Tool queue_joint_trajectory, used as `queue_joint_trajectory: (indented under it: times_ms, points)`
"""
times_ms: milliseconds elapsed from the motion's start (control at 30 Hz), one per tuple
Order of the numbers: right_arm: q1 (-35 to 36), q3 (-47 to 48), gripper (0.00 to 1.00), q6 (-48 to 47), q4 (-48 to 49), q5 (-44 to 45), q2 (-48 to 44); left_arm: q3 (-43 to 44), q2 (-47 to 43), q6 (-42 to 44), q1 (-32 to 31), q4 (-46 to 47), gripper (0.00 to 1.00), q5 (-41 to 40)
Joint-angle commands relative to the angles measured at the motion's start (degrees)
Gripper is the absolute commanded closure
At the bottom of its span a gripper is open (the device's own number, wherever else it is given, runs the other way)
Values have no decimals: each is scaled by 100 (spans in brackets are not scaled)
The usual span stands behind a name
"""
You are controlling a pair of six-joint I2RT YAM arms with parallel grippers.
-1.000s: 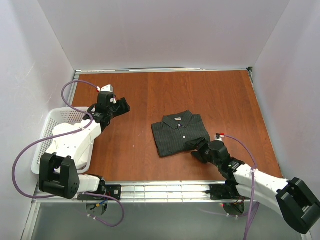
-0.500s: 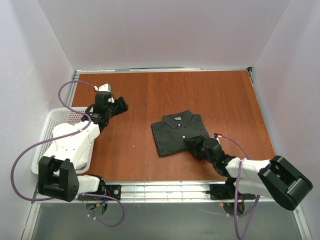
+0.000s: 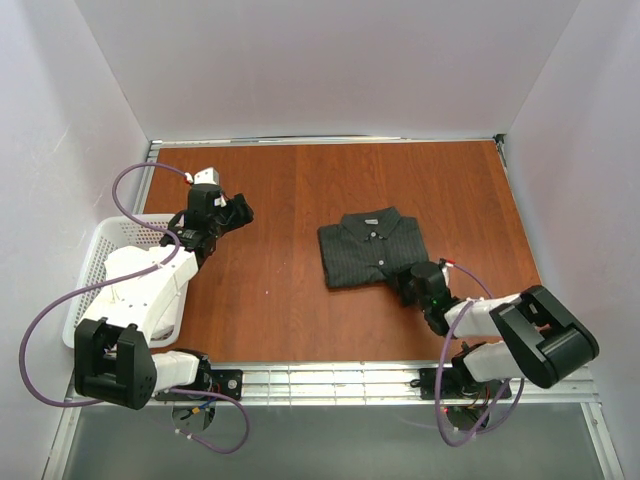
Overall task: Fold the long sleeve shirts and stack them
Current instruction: Neatly place the folded shirt to the corner
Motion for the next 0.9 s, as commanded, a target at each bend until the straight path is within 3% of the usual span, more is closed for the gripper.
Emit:
queue_joint_trajectory:
  times_ms: [0,167,300,367,533,867]
  points:
    - [-775,385,99,-644,-137,12,373,-83,-275,114,31,19,14,-182]
    - [-2328,1535,99,-1960,-119,-850,1347,-75,-249,123,31,19,14,-200]
    - [-3411,2625,99,-2717,-119,-2296,2358,-75,-240,140,40,28,14,-200]
    - [-3877,3162,99,-2964,-128,-2555,2859,-83,-258,149,40,19,14,-226]
    - [-4573,4374,99,-3352,-355,-3303,3887,-101,-258,158,40,19,14,-253]
    - [-5154,6361,99,-3519,-1042,-3145,4987,-57,-91,176,40,-25,14,-173]
